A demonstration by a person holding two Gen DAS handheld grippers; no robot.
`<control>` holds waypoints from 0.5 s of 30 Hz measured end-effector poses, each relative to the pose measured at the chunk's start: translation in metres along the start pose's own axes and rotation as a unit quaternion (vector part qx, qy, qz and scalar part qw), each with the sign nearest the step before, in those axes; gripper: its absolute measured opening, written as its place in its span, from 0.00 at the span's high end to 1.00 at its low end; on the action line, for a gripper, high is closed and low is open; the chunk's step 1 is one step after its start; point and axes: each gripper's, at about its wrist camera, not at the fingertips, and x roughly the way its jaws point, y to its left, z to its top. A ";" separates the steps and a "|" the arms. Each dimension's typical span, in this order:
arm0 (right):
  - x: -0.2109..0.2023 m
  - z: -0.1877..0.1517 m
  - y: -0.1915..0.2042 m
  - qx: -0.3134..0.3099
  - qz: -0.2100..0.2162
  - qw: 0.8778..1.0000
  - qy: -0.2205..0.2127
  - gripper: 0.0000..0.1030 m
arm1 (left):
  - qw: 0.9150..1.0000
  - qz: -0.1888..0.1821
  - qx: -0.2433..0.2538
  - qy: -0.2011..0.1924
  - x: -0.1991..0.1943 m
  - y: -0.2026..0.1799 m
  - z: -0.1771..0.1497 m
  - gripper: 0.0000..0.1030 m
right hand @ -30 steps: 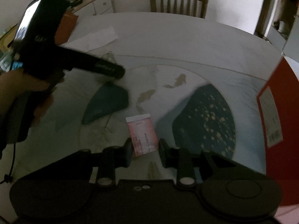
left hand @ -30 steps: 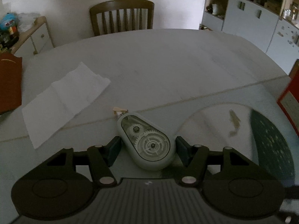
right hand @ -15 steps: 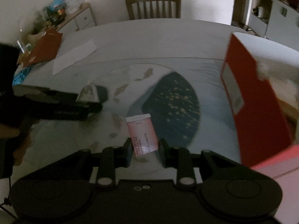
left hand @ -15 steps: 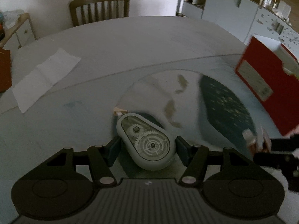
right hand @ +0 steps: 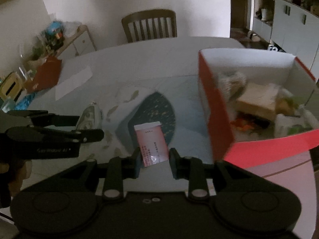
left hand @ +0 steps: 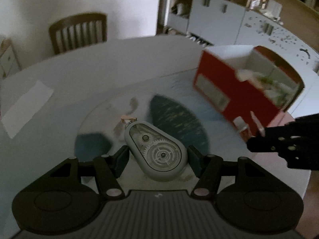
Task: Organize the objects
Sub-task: 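Carry the tape dispenser and pink box with both tools into the shoebox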
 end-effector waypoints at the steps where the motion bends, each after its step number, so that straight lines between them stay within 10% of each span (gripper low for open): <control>1: -0.005 0.000 -0.005 0.002 0.000 1.000 -0.004 0.73 | 1.000 -0.003 0.007 -0.006 -0.003 -0.007 0.002 0.39; 15: -0.047 0.004 -0.089 0.041 -0.019 0.998 -0.046 0.73 | 0.997 -0.041 0.061 -0.034 -0.006 -0.098 0.040 0.39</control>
